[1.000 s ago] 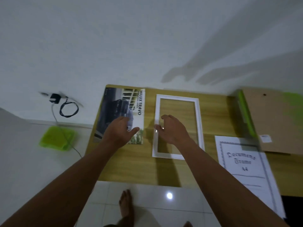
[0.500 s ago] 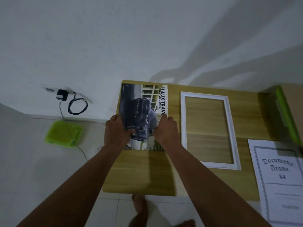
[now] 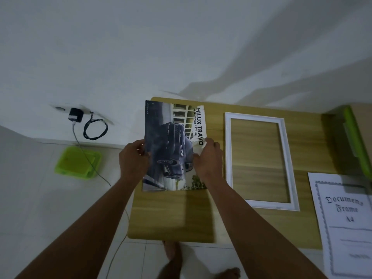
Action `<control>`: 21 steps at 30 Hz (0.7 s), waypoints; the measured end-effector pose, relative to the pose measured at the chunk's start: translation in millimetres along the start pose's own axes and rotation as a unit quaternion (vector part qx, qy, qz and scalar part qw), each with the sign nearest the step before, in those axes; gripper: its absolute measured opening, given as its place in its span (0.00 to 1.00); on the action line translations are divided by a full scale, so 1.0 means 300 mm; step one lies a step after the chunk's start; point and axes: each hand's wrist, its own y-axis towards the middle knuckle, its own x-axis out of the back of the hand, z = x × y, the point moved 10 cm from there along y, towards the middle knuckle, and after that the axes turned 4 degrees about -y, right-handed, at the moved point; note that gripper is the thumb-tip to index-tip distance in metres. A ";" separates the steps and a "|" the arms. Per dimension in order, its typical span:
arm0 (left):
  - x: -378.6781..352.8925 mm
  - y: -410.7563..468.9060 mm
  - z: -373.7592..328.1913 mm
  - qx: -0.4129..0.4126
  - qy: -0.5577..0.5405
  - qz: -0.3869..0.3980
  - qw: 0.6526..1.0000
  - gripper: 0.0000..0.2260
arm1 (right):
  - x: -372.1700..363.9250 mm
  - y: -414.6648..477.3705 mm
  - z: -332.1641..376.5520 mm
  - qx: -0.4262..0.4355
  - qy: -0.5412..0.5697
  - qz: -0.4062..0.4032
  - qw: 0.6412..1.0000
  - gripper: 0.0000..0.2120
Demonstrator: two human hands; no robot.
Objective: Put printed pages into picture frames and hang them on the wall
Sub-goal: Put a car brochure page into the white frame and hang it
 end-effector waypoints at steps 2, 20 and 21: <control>-0.008 0.017 0.029 0.016 -0.054 0.026 0.998 0.11 | 0.002 0.006 -0.007 -0.002 0.007 -0.002 1.000 0.26; 0.007 -0.034 -0.134 0.031 -0.299 0.209 0.931 0.23 | 0.090 0.032 -0.125 -0.140 0.371 -0.029 0.918 0.16; 0.024 -0.049 -0.178 -0.001 -0.283 0.204 0.937 0.25 | 0.123 0.023 -0.132 -0.138 0.379 -0.032 0.915 0.16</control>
